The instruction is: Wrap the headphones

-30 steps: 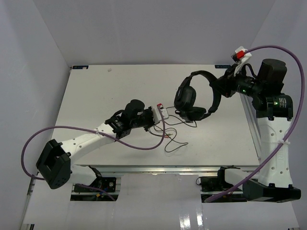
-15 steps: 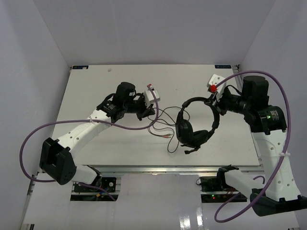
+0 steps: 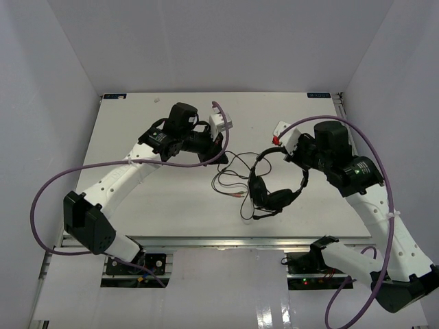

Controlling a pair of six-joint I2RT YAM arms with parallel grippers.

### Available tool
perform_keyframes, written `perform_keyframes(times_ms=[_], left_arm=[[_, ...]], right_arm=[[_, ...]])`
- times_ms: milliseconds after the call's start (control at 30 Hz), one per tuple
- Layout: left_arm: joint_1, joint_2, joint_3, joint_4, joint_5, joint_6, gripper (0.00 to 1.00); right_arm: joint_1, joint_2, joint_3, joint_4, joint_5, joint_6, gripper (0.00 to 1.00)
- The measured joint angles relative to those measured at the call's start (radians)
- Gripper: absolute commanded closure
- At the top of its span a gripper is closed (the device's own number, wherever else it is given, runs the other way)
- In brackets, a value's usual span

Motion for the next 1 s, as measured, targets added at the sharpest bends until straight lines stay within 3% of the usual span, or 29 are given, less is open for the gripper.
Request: perform_keyframes(times_ms=[333, 767, 1000], left_arm=[[0.004, 0.109, 0.128, -0.08, 0.118, -0.208, 1.0], [0.009, 0.177, 0.181, -0.169, 0.072, -0.339, 1.0], [0.011, 0.176, 0.185, -0.178, 0.096, -0.358, 1.0]], right_arm=[[0.099, 0.057, -0.035, 0.087, 0.202, 0.051, 0.92], [0.122, 0.061, -0.025, 0.077, 0.107, 0.022, 0.92], [0.122, 0.061, -0.025, 0.082, 0.137, 0.024, 0.92]])
